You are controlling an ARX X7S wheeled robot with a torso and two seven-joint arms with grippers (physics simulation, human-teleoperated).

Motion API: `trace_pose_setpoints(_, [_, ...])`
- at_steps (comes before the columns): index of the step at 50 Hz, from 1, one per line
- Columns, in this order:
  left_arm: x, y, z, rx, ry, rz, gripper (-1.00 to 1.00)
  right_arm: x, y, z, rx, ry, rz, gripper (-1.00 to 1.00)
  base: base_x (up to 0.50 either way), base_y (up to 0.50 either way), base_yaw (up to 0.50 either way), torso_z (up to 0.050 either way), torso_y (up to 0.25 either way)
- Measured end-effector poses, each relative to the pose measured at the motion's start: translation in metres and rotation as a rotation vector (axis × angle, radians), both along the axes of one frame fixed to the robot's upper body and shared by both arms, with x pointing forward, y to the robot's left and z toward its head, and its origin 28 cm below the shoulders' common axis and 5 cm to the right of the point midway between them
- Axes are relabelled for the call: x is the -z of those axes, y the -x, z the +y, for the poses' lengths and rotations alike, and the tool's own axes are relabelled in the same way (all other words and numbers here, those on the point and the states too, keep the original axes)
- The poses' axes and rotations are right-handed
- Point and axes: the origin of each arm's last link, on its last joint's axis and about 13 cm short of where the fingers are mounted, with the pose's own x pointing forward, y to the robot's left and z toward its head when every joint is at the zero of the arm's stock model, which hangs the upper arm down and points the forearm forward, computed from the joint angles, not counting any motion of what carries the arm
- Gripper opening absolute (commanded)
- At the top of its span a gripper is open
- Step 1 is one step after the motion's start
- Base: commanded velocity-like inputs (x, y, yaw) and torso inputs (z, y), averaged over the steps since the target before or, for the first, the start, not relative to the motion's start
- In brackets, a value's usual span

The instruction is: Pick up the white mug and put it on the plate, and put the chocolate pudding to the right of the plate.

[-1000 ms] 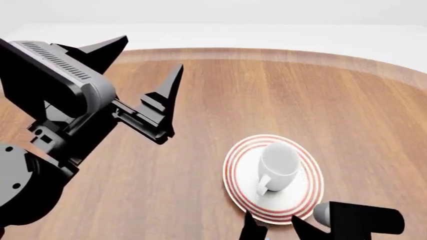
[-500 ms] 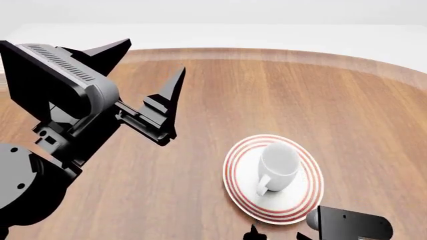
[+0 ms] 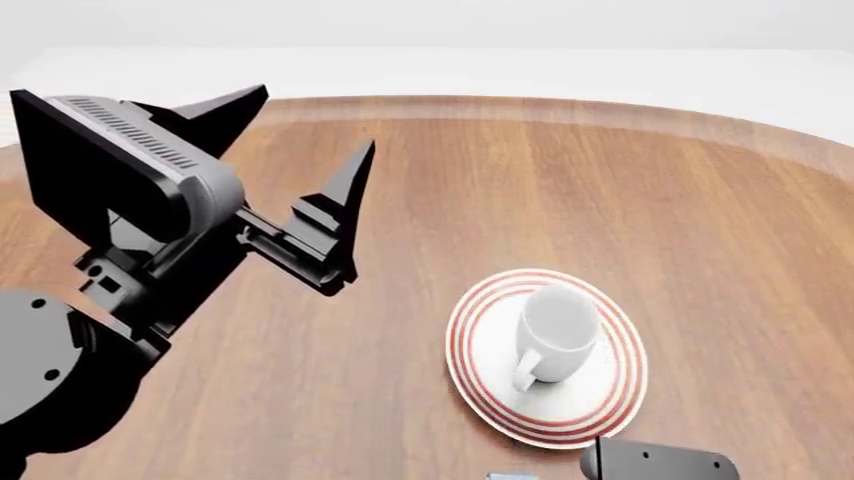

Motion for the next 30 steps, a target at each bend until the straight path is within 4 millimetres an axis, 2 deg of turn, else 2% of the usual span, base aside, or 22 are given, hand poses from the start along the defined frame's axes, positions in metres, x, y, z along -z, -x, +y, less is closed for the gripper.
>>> trace_pose_setpoints(30, [0.005, -0.002, 0.003, -0.007, 0.019, 0.012, 1.00, 0.018, -0.001, 0.009, -0.029, 0.058, 0.062, 1.00, 0.00, 0.00, 0.00, 0.000, 0.000])
